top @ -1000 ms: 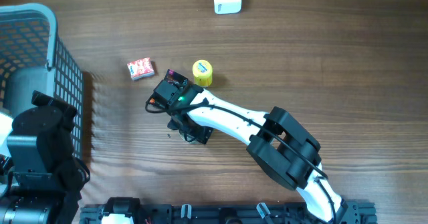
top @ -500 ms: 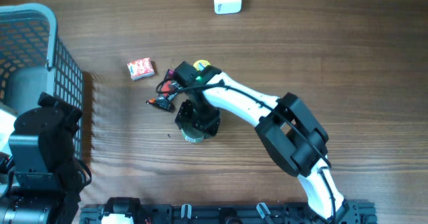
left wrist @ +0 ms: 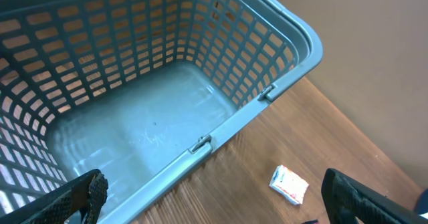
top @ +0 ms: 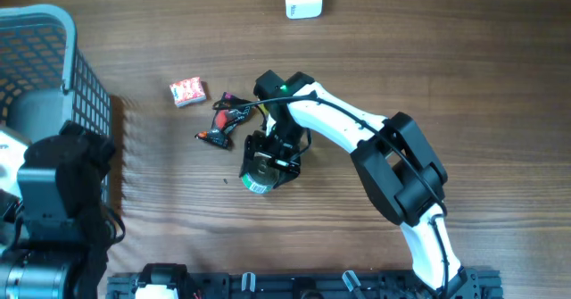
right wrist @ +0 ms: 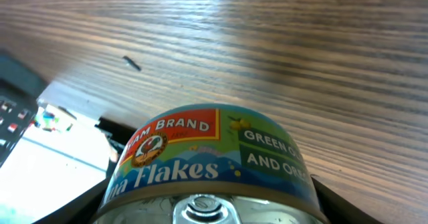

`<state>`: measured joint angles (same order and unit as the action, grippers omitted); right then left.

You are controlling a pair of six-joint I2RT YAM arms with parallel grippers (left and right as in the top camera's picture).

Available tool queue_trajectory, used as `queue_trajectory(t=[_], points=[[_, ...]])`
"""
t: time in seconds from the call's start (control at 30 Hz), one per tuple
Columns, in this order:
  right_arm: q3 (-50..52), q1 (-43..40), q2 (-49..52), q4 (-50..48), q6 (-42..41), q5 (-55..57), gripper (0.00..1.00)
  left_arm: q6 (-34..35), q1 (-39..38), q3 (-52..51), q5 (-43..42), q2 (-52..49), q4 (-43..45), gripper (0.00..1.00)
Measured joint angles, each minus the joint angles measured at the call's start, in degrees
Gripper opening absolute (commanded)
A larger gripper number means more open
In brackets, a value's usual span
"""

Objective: Scan the item barcode

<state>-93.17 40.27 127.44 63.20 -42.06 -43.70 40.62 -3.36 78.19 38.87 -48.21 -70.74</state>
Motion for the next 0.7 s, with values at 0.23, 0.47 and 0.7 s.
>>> queue_trajectory(t=[0.23, 0.47, 0.7], points=[[0.00, -0.85, 0.00, 0.61, 4.35, -6.08, 0.59, 0.00, 0.00, 0.00, -0.13, -2.82, -0.02, 1.00], [-0.98, -0.85, -0.02, 0.83, 6.38, -8.85, 0.57, 0.00, 0.00, 0.00, -0.28, -3.02, -0.02, 1.00], [-2.69, -0.83, -6.88, -3.96, 6.40, -8.09, 0.67, -0.02, 0.00, 0.00, -0.46, -3.02, -0.02, 1.00]])
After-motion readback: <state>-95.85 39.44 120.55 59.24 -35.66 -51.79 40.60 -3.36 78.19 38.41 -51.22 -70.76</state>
